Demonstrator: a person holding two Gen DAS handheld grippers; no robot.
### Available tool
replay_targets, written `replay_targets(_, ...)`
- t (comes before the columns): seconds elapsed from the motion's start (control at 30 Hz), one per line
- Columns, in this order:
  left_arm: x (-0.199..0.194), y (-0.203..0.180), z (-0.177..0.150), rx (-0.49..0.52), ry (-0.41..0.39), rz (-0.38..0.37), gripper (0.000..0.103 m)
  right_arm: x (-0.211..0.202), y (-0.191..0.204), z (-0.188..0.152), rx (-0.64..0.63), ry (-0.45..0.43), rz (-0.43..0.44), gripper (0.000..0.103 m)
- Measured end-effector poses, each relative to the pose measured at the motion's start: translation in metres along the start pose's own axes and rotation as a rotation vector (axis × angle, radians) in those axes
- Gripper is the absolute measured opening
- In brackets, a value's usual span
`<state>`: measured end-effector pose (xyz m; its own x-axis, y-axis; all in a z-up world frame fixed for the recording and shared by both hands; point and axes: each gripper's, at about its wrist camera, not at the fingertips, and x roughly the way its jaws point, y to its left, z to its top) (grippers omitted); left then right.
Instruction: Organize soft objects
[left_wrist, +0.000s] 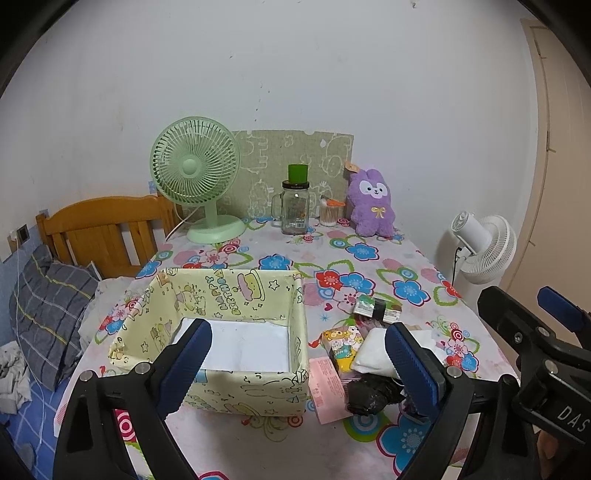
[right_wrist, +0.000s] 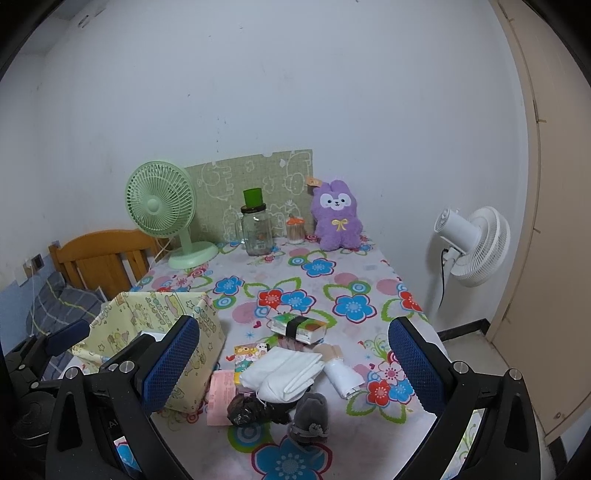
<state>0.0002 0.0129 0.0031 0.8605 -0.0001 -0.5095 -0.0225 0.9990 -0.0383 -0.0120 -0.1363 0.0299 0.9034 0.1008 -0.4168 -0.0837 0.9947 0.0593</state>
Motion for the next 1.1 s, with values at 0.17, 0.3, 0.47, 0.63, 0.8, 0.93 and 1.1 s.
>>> replay_targets(0.17,-0.0003,-0.0008,0.0004,0.002,-0.002,0.001,0.095,-0.0017,-0.0001,0.0007,-0.003,-0.005,-0.007,0.103)
replay_targets(0.3,-0.0007,-0.0016,0.0019,0.003,-0.006,0.001,0.095,-0.0023,-0.0003,0.0014,-0.001,-0.007,-0.004,0.103)
replay_targets(0.47,-0.0012,-0.002,0.0029,0.002,-0.007,-0.001,0.095,-0.0042,-0.001,0.0027,-0.001,-0.013,-0.003,0.103)
replay_targets(0.63,-0.0011,-0.0032,0.0033,0.004,-0.011,0.003,0.095,-0.0044,-0.0012,0.0024,0.001,-0.018,0.0,0.103)
replay_targets(0.8,-0.0008,-0.0035,0.0037,0.004,-0.011,0.005,0.095,-0.0047,-0.0017,0.0016,0.007,-0.021,0.002,0.103)
replay_targets(0.93,-0.0007,-0.0029,0.0047,0.003,-0.015,0.003,0.095,-0.0056,0.0001,0.0014,-0.007,-0.034,-0.008,0.103)
replay_targets(1.1,-0.0007,-0.0031,0.0043,0.003,-0.012,0.002,0.095,-0.0057,0.001,0.001,-0.009,-0.035,-0.01,0.103)
